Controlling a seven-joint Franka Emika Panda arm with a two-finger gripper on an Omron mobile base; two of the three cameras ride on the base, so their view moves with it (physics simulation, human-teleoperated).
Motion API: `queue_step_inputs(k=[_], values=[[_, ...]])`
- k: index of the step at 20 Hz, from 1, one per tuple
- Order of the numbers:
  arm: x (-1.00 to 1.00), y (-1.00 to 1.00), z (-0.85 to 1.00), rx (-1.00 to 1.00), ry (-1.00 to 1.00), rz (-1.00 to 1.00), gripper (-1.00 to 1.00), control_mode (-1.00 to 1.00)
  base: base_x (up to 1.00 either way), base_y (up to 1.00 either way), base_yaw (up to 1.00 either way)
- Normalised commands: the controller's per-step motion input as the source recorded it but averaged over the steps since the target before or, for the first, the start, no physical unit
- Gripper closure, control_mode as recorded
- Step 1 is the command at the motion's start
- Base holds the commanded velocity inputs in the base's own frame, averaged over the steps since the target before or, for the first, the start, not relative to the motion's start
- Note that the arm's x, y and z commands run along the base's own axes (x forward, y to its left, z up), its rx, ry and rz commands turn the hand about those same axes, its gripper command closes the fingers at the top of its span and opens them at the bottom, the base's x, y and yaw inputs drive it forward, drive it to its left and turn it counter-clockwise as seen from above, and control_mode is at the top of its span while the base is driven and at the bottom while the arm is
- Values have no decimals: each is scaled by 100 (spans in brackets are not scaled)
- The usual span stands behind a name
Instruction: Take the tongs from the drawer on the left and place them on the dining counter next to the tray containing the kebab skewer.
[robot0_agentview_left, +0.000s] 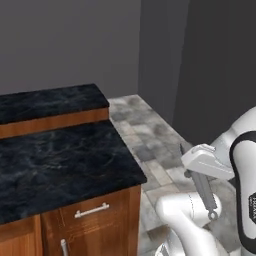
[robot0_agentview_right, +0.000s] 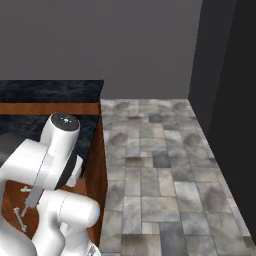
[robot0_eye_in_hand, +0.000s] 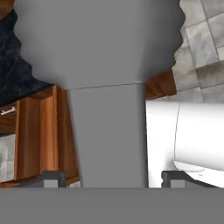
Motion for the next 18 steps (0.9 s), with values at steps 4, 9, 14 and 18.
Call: queue_step_inputs(k=[4,9,14,18], values=[[0,0,0,0,0,0,100,100,10,-93,-20],[0,0,0,0,0,0,100,100,4,-99,-22],[0,0,0,0,0,0,100,100,20,-93,-23],[0,0,0,0,0,0,100,100,47,-92,-21]])
